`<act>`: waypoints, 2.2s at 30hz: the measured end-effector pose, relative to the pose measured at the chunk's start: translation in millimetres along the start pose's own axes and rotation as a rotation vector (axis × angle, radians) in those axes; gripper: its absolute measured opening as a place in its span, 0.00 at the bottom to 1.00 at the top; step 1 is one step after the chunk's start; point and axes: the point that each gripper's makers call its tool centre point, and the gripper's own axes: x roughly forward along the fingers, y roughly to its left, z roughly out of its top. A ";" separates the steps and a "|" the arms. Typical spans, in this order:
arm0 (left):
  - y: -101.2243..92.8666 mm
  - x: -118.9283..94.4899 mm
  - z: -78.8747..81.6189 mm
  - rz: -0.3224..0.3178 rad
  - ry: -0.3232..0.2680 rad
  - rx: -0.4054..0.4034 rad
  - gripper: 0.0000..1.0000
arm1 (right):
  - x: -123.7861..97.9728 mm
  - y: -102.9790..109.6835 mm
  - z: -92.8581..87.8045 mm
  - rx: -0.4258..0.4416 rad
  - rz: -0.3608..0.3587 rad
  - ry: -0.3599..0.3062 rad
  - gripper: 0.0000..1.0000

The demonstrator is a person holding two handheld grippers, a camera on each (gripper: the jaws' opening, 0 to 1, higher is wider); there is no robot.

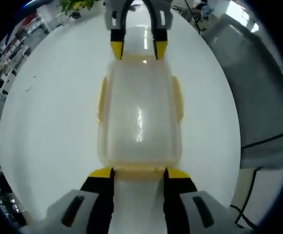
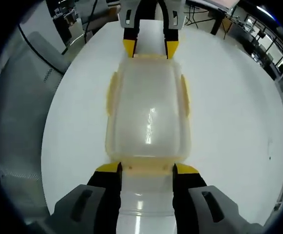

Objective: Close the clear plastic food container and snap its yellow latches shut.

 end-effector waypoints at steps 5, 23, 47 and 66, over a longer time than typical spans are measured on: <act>0.1 -0.1 -0.1 -0.002 -0.005 0.002 0.34 | -0.1 0.3 -0.4 0.000 0.003 0.008 0.38; 3.4 0.8 -0.5 -0.026 -0.002 0.019 0.34 | -0.2 0.6 0.0 0.036 0.026 0.032 0.36; 4.6 1.2 -1.4 -0.025 0.025 0.028 0.34 | 0.9 2.3 0.2 0.042 0.006 0.046 0.36; 5.8 -34.2 3.5 0.001 0.008 0.029 0.34 | -35.9 2.2 18.9 0.032 -0.017 0.003 0.36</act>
